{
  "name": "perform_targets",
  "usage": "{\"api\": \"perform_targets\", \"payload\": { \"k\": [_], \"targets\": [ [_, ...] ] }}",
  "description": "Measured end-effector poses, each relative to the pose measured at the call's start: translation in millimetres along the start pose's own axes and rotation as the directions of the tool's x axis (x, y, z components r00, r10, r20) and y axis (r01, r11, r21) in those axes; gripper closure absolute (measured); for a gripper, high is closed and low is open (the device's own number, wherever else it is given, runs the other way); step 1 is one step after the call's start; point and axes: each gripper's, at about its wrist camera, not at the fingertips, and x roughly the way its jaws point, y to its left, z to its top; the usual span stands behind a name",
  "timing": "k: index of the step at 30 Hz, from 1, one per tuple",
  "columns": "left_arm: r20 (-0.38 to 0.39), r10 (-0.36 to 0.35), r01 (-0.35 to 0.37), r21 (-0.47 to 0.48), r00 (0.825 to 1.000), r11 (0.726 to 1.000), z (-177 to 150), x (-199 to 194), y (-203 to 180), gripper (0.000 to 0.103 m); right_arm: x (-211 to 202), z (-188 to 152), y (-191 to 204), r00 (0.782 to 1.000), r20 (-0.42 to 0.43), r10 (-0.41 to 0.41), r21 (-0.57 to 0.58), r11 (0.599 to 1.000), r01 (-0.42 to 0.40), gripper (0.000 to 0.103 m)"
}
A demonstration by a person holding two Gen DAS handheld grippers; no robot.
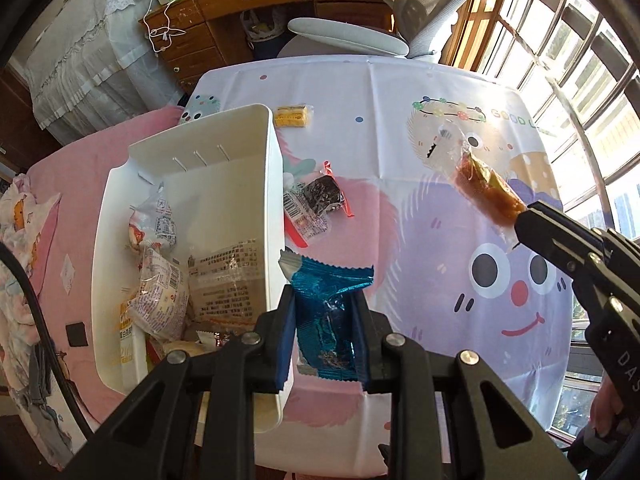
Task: Organize snacks
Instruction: 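Lower both candies into the white tray and open both tools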
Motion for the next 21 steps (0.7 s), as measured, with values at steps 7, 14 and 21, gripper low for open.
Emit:
{"api": "perform_targets", "payload": {
  "k": [7,14,21],
  "targets": [
    [-0.041,-0.073,0.071,-0.032,0.997,0.997,-12.3,-7.9,73.9,0.08,10.8,-5.8,62.0,1.0,0.015,0.023,0.033,0.999,-0.024,0.092],
    [-0.079,-0.113,0.111,-0.034,0.99,0.993,-15.5,3.9,145.2,0.079,27.9,-14.1,123.4,0.999,0.024,0.04,0.056,0.998,-0.041,0.092],
    [-0.097,-0.146,0.14,-0.067,0.984,0.988,-6.3,20.5,197.9,0.079,51.6,-15.2,165.0,0.999,0.021,0.038,0.05,0.998,-0.039,0.092]
  ]
}}
